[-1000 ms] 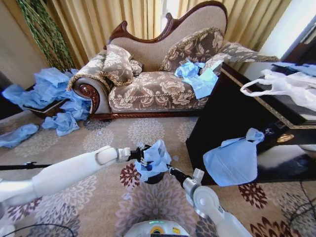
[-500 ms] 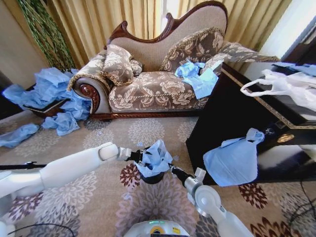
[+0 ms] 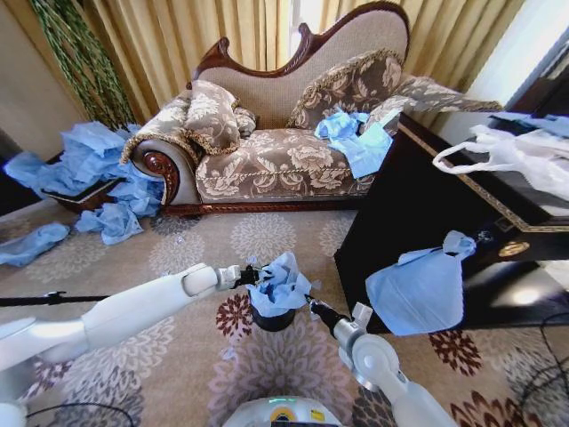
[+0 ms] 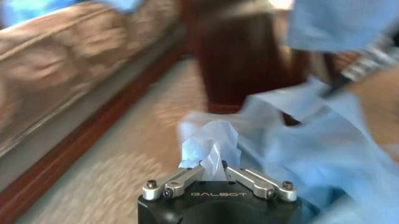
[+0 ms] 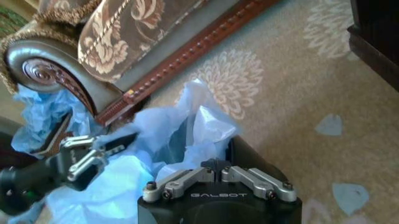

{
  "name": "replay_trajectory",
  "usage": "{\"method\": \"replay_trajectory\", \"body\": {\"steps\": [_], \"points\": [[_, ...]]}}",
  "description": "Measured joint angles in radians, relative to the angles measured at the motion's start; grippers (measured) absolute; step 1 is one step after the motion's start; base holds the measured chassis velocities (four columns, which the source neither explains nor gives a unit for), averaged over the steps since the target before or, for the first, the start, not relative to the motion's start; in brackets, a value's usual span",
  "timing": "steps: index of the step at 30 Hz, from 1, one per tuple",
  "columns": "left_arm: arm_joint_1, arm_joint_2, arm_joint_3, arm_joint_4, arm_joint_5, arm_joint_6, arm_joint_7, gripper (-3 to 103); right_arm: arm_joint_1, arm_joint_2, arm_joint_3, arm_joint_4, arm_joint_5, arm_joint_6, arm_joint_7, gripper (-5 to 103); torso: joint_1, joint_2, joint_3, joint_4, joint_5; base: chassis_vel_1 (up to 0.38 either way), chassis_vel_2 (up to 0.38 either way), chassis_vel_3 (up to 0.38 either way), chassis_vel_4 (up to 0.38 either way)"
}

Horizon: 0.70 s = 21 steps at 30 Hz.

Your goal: Place a garbage bag over the trash bin.

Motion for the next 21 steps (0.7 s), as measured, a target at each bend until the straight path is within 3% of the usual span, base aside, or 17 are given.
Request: {"method": "replay_trajectory", "body": {"steps": [3,4,5,6,7,8,10,12,15,17,19,21], "points": [[0.164,0.028,-0.154,-0.111,-0.223,0.056,-0.193,0,0.006,0.008,-0.004,0.009,-0.010,0.012,-0.007,0,0.000,0.000,0.000,0.0001,-0.0001,0.000,0.000,0.000,0.000],[0.195,0.030,-0.183,-0.132,-0.267,0.066,-0.231,0,0.006,0.008,-0.005,0.011,-0.014,0.013,-0.009,0,0.000,0.000,0.000,0.0001,-0.0002,0.000,0.000,0.000,0.000],[0.260,0.031,-0.249,-0.177,-0.361,0.083,-0.316,0,0.004,0.008,-0.006,0.017,-0.029,0.015,-0.017,0,0.000,0.000,0.000,0.0001,-0.0005,0.000,0.000,0.000,0.000],[0.260,0.031,-0.249,-0.177,-0.361,0.083,-0.316,0,0.004,0.008,-0.006,0.017,-0.029,0.015,-0.017,0,0.000,0.000,0.000,0.0001,-0.0005,0.000,0.000,0.000,0.000],[0.305,0.031,-0.301,-0.204,-0.428,0.091,-0.370,0,0.001,0.007,-0.008,0.020,-0.046,0.017,-0.024,0,0.000,0.000,0.000,-0.0003,-0.0004,0.000,0.000,0.000,0.000],[0.386,0.027,-0.406,-0.248,-0.568,0.108,-0.451,0,-0.012,0.002,-0.013,0.021,-0.091,0.025,-0.041,0,0.000,0.000,0.000,0.0003,-0.0003,0.000,0.000,0.000,0.000],[0.410,0.025,-0.441,-0.259,-0.615,0.112,-0.475,0,-0.017,-0.001,-0.014,0.021,-0.107,0.029,-0.046,0,0.000,0.000,0.000,0.0003,-0.0001,0.000,0.000,0.000,0.000],[0.474,0.012,-0.533,-0.286,-0.744,0.119,-0.532,0,-0.059,-0.008,-0.006,0.024,-0.172,0.042,-0.068,0,0.000,0.000,0.000,0.0003,0.0000,0.000,0.000,0.000,0.000],[0.518,0.003,-0.586,-0.305,-0.812,0.123,-0.551,0,-0.085,-0.008,0.002,0.027,-0.196,0.047,-0.074,0,0.000,0.000,0.000,-0.0013,-0.0007,0.000,0.000,0.000,0.000],[0.588,-0.004,-0.640,-0.346,-0.882,0.133,-0.574,0,-0.098,0.005,0.004,0.027,-0.213,0.055,-0.065,0,0.000,0.000,0.000,0.0002,0.0001,0.000,0.000,0.000,0.000],[0.601,-0.006,-0.645,-0.356,-0.888,0.136,-0.576,0,-0.093,0.010,0.005,0.028,-0.214,0.056,-0.040,-3,0.000,0.000,0.000,0.0003,-0.0004,0.000,0.000,0.000,0.000],[0.620,-0.016,-0.647,-0.375,-0.890,0.139,-0.576,0,-0.078,0.013,0.016,0.038,-0.218,0.056,-0.001,7,0.000,0.000,0.000,0.0003,-0.0001,0.000,0.000,0.000,0.000]]}}
